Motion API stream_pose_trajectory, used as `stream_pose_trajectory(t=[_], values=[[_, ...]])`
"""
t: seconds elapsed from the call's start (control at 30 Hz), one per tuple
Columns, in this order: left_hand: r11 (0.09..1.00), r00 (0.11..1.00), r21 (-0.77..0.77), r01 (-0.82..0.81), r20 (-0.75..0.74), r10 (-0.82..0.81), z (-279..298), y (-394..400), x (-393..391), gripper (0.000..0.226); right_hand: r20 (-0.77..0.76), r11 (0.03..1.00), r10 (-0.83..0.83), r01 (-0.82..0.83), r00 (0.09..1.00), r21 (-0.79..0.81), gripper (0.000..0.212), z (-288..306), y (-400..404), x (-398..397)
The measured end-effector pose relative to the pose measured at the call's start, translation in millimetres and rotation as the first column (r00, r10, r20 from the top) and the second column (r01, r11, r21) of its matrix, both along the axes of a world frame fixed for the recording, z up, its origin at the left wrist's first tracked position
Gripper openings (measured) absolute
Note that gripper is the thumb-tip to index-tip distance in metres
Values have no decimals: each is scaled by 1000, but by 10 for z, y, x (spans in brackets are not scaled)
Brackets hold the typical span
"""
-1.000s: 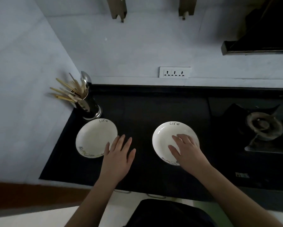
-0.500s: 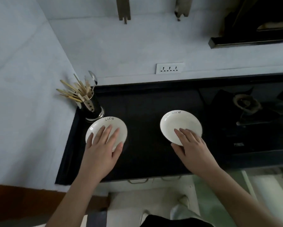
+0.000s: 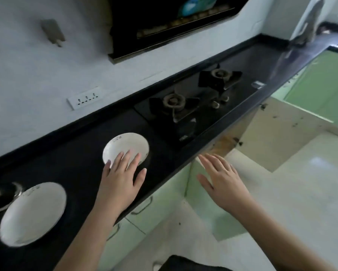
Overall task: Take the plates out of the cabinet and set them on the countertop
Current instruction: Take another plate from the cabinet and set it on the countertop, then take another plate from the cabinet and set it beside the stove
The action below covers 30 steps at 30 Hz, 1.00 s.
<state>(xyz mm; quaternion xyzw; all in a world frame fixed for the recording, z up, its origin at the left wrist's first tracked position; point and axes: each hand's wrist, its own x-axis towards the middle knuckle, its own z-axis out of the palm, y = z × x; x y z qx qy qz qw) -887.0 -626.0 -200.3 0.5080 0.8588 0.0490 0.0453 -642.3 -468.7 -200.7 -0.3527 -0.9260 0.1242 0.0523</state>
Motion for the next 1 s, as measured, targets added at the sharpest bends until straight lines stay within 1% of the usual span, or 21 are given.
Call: stream_pose_trajectory(t=[0.07, 0.2, 0.33, 0.43, 0.53, 0.7, 0.8, 0.87, 1.0], values=[[997, 997, 21, 72, -2, -72, 29, 270, 251, 75, -20, 996, -87, 87, 996, -7, 64, -18, 48, 424], [981, 983, 63, 185, -6, -185, 68, 753, 951, 74, -37, 961, -277, 276, 960, -34, 68, -46, 96, 1421], [942, 942, 40, 334, 11, -334, 14, 1070, 1812, 78, -49, 899, -437, 436, 898, -36, 65, -73, 66, 2364], [912, 911, 35, 409, 45, -410, -45, 1247, 2359, 80, -24, 855, -516, 514, 856, -64, 65, -109, 20, 2867], [889, 888, 38, 456, 52, -457, -74, 1408, 2766, 80, -19, 811, -582, 578, 813, -92, 64, -135, 2, 3210], [839, 839, -4, 544, 15, -544, -127, 1714, 3198, 79, -30, 756, -651, 643, 759, -122, 63, -180, 60, 3551], [811, 812, -30, 584, 13, -584, -177, 1953, 3365, 77, -11, 723, -685, 679, 728, -125, 64, -224, 138, 3725], [794, 794, -21, 608, 23, -608, -214, 2156, 3447, 77, 7, 694, -715, 710, 699, -122, 65, -252, 217, 3851], [769, 767, 3, 639, 71, -637, -285, 2601, 3551, 84, 45, 634, -768, 768, 639, -96, 65, -254, 389, 4079]])
